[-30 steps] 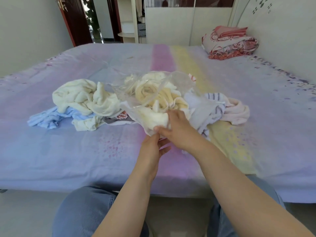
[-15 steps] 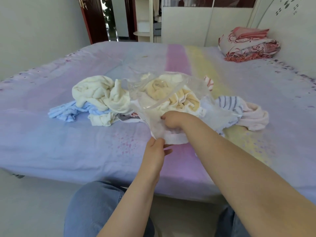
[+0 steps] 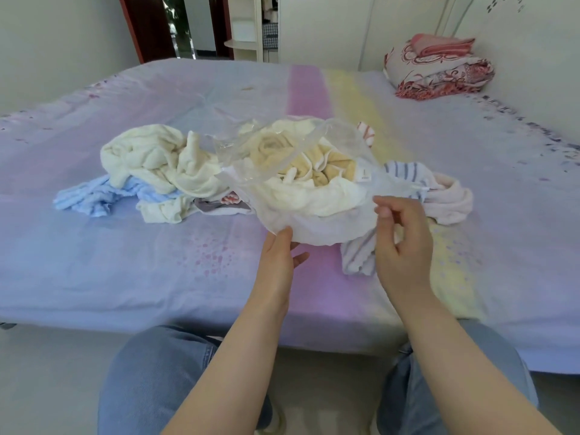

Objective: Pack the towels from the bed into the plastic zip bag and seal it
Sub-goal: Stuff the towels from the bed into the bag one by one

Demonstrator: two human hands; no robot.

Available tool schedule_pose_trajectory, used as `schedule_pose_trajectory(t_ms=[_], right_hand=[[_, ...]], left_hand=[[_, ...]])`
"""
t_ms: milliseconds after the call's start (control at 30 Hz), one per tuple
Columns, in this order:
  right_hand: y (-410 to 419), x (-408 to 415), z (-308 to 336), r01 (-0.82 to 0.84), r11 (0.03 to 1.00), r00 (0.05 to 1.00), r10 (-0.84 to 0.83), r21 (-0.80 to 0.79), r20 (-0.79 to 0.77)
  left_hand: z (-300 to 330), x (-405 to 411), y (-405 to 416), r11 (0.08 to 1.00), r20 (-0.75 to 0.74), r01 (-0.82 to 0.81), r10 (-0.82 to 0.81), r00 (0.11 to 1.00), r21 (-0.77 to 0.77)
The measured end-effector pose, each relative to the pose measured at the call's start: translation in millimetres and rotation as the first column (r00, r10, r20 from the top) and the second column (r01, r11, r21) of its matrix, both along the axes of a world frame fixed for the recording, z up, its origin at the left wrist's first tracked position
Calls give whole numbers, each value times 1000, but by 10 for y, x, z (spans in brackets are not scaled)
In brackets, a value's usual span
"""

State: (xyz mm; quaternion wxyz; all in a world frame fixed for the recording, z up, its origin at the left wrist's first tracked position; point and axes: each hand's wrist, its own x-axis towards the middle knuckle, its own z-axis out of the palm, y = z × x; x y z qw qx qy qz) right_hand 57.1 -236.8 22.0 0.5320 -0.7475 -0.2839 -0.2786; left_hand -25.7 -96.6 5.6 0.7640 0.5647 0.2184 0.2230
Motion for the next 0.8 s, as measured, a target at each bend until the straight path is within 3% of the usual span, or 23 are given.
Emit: schedule_pose_trajectory(t_ms=[67, 100, 133, 200, 300, 433, 500, 567, 667, 733, 800], right_hand=[[-146, 146, -241, 176, 957, 972, -132, 230, -195], [-185, 274, -371, 233, 943, 930, -144, 238, -339], [-196, 390, -473, 224, 960, 878, -124, 168, -463], [-174, 585, -674, 11, 1000, 805, -23, -24, -593], [-108, 791, -961, -222, 859, 801, -110, -462, -589], [-46, 823, -849, -281, 787, 759, -169, -549, -629], [-64, 671, -668, -323, 674, 797, -185, -665, -575], [-140, 395, -455, -487, 630, 754, -47, -605, -655], [-325, -4, -136, -752, 571, 515, 196, -329, -835], [-407, -35, -42, -728, 673, 431, 300, -132, -851], [-386, 175, -73, -513, 857, 531, 273, -48, -802]], left_hand=[[13, 24, -21, 1000, 30, 1, 0, 1000, -18], [27, 36, -25, 999, 43, -2, 4, 999, -33], [46, 46, -25, 998, 53, -6, 9, 999, -54], [86, 61, -16, 995, 71, -6, 13, 997, -101], [133, 65, 3, 986, 87, -8, 22, 996, -164], [158, 63, 22, 979, 94, -23, 43, 995, -203], [145, 66, 36, 974, 101, -32, 55, 993, -223], [124, 78, 55, 971, 118, -25, 55, 992, -236], [120, 104, 61, 966, 129, -33, 68, 989, -256], [138, 129, 53, 959, 120, -50, 86, 989, -281], [147, 147, 35, 959, 114, -57, 92, 989, -278]])
